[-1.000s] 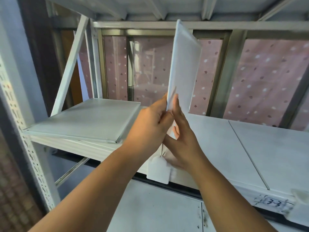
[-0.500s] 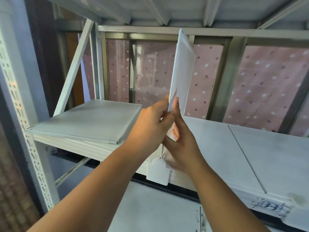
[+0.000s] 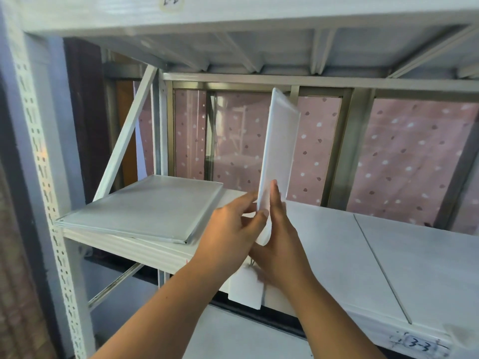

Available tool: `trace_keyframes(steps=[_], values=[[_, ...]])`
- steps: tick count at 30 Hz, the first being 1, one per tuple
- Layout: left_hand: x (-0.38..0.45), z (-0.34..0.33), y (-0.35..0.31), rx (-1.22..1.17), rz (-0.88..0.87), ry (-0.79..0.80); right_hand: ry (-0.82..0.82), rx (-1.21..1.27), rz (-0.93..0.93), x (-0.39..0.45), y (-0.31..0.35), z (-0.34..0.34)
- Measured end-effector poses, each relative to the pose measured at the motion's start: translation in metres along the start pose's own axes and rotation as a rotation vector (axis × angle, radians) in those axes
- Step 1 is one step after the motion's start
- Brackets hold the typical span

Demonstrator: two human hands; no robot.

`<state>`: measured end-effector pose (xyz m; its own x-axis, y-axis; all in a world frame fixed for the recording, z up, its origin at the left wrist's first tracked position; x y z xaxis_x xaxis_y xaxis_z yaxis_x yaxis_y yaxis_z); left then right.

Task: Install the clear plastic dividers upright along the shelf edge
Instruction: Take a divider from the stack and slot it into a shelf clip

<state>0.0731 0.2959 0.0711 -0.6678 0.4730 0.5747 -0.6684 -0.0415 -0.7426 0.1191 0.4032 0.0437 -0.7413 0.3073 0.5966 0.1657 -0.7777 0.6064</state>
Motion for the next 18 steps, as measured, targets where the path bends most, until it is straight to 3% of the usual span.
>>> trace_keyframes(steps=[4,13,18], values=[[-0.007,0.002,0.000,0.045,0.013,-0.019,0.008,-0.016,-0.003,0.002,-0.003,-0.004],[-0.026,0.039,0.018,0.330,0.256,-0.011,0.073,-0.136,-0.024,-0.002,-0.002,-0.008],[-0.041,0.086,0.030,0.430,0.401,-0.156,0.132,-0.052,-0.050,-0.021,-0.011,0.003]])
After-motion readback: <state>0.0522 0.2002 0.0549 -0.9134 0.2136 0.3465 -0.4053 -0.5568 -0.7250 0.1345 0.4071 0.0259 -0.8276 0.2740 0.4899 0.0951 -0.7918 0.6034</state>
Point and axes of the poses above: each hand's wrist, its own x-axis towards the middle knuckle, its own z-axis out of the back of the hand, y = z × x, the point moved 9 cm from there along x, towards the middle knuckle
